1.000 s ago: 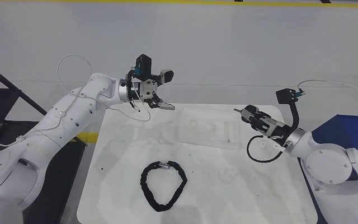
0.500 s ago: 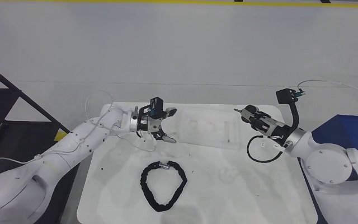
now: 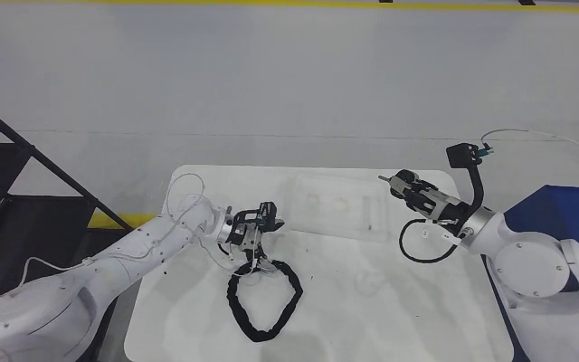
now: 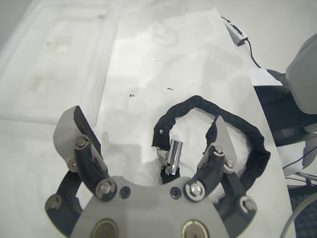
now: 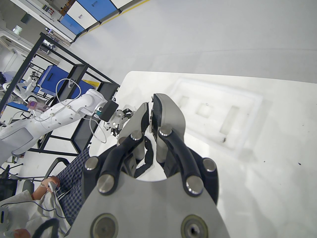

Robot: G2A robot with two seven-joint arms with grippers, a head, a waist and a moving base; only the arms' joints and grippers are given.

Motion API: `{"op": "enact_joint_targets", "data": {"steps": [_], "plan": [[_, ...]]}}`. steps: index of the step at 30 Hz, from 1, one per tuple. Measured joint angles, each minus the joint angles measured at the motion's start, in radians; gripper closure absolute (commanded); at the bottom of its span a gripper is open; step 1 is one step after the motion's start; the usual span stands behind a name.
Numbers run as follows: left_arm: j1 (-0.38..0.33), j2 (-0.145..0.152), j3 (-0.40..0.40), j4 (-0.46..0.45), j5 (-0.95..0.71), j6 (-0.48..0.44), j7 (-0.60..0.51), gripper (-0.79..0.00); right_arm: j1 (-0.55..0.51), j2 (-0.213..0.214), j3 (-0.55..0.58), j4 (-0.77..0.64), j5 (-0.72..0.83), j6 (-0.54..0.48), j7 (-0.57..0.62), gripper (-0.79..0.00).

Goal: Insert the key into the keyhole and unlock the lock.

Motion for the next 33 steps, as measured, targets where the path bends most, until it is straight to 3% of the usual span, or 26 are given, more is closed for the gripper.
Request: {"op": "enact_joint_targets", "data": {"steps": [5,21,28,33], "plan": [[0.023,-0.002,-0.002,-0.026,0.03,0.0,-0.044,-0.785,0.0,0.0,0.0,0.0,0.0,0.0,0.0,0.0],[0.037,0.004,-0.017,-0.023,0.015,0.009,-0.026,-0.785,0.0,0.0,0.0,0.0,0.0,0.0,0.0,0.0],[0.093,0.068,-0.057,-0.034,0.196,0.026,0.132,-0.785,0.0,0.0,0.0,0.0,0.0,0.0,0.0,0.0],[0.149,0.113,-0.078,-0.04,0.344,0.119,0.284,-0.785,0.0,0.0,0.0,0.0,0.0,0.0,0.0,0.0]]}}
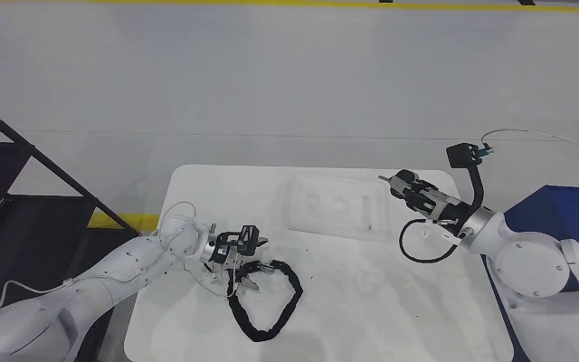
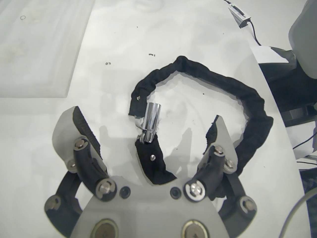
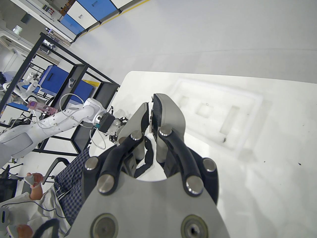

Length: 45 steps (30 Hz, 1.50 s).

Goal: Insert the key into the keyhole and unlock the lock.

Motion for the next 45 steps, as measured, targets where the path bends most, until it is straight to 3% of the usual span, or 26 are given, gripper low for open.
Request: {"op": "enact_joint_targets", "data": {"steps": [3,5,16,19,21,23,26,28,37,45], "plan": [[0.041,0.012,-0.018,-0.003,0.043,0.145,0.039,-0.785,0.0,0.0,0.0,0.0,0.0,0.0,0.0,0.0],[0.062,0.014,-0.021,-0.013,0.059,0.185,0.053,-0.785,0.0,0.0,0.0,0.0,0.0,0.0,0.0,0.0],[0.083,-0.021,-0.038,0.011,0.077,0.179,0.038,-0.785,0.0,0.0,0.0,0.0,0.0,0.0,0.0,0.0],[0.085,-0.028,-0.046,0.025,0.082,0.174,0.034,-0.582,0.0,0.0,0.0,0.0,0.0,0.0,0.0,0.0],[0.085,-0.032,-0.052,0.035,0.084,0.166,0.023,-0.391,0.0,0.0,0.0,0.0,0.0,0.0,0.0,0.0],[0.085,-0.035,-0.059,0.04,0.086,0.159,0.021,-0.345,0.0,0.0,0.0,0.0,0.0,0.0,0.0,0.0],[0.086,-0.038,-0.067,0.044,0.093,0.155,0.019,-0.203,0.0,0.0,0.0,0.0,0.0,0.0,0.0,0.0],[0.088,-0.041,-0.071,0.044,0.097,0.153,0.014,0.0,0.0,0.0,0.0,0.0,0.0,0.0,0.0,0.0],[0.09,-0.062,-0.089,0.06,0.106,0.134,-0.059,0.0,0.0,0.0,0.0,0.0,0.0,0.0,0.0,0.0],[0.092,-0.066,-0.125,0.052,0.067,0.079,-0.005,0.0,0.0,0.0,0.0,0.0,0.0,0.0,0.0,0.0]]}}
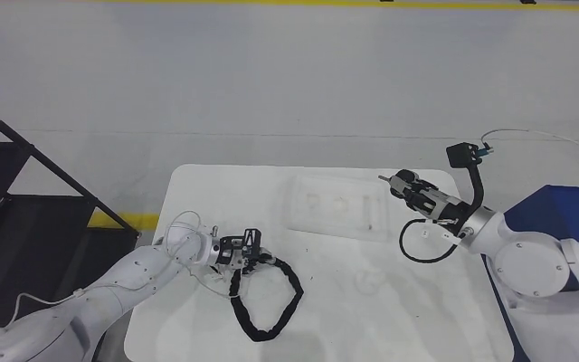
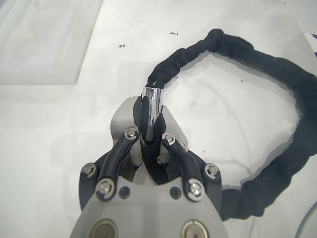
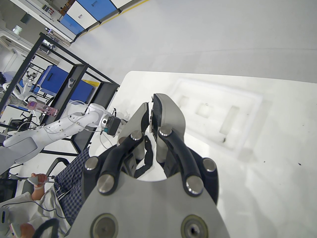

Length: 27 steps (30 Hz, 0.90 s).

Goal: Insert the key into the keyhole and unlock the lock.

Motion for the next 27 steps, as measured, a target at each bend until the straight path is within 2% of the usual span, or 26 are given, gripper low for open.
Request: {"op": "enact_joint_targets", "data": {"steps": [7,13,19,23,27], "plan": [[0.01,0.015,-0.043,-0.036,-0.019,-0.052,0.099,0.0,0.0,0.0,0.0,0.0,0.0,0.0,0.0,0.0],[0.021,0.031,-0.092,-0.114,-0.064,-0.101,0.139,0.0,-0.005,0.0,-0.008,0.002,-0.005,-0.004,0.006,0.0],[0.019,0.042,-0.147,-0.256,-0.108,-0.134,0.09,0.0,0.025,0.006,-0.067,-0.037,-0.04,-0.024,0.182,0.0],[0.022,0.046,-0.184,-0.356,-0.139,-0.119,0.029,0.0,0.063,0.011,-0.099,-0.108,-0.104,0.017,0.31,0.0],[0.029,0.042,-0.21,-0.421,-0.191,-0.093,-0.016,0.0,0.09,0.014,-0.111,-0.182,-0.118,0.08,0.386,0.0]]}}
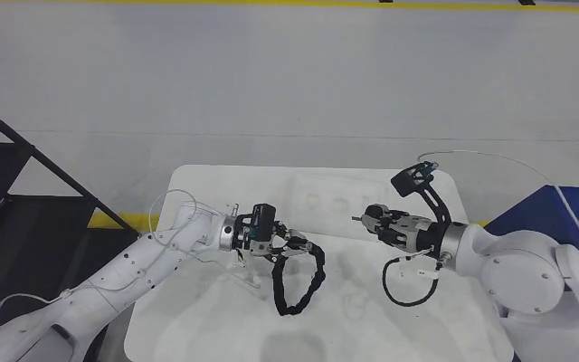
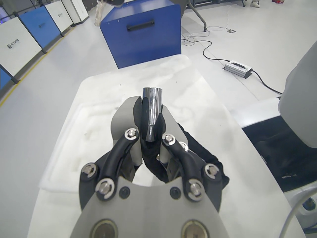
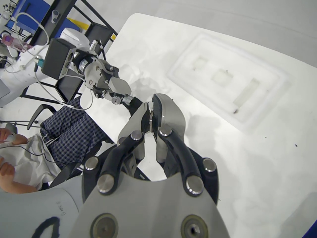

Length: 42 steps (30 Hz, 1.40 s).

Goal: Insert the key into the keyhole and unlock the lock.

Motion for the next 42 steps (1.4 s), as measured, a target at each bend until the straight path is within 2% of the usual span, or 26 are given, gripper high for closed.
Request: {"op": "enact_joint_targets", "data": {"steps": [4,10,18,31,34,38,42], "plan": [[0.009,-0.008,-0.016,-0.045,-0.044,0.014,-0.004,0.0,0.016,-0.001,0.004,-0.048,0.032,0.075,0.032,0.0],[0.026,-0.017,-0.044,-0.072,-0.039,0.024,0.072,0.0,0.023,-0.004,0.011,-0.085,0.144,0.167,0.049,0.0],[0.044,-0.024,-0.072,-0.082,0.053,0.053,0.182,0.0,0.038,-0.003,0.003,-0.085,0.173,0.181,0.05,0.0],[0.044,-0.024,-0.072,-0.081,0.053,0.054,0.184,0.0,0.038,-0.003,0.003,-0.085,0.173,0.181,0.05,0.0],[0.08,-0.026,-0.076,-0.074,0.005,0.075,0.194,0.0,0.025,-0.002,0.002,-0.081,0.178,0.18,0.04,0.0],[0.122,-0.032,-0.076,-0.049,-0.004,0.114,0.173,0.0,0.047,0.006,-0.006,-0.085,0.135,0.181,0.108,0.0],[0.119,-0.055,-0.055,-0.028,0.049,0.174,0.227,0.0,0.129,0.007,-0.054,-0.085,0.108,0.136,0.17,0.0]]}}
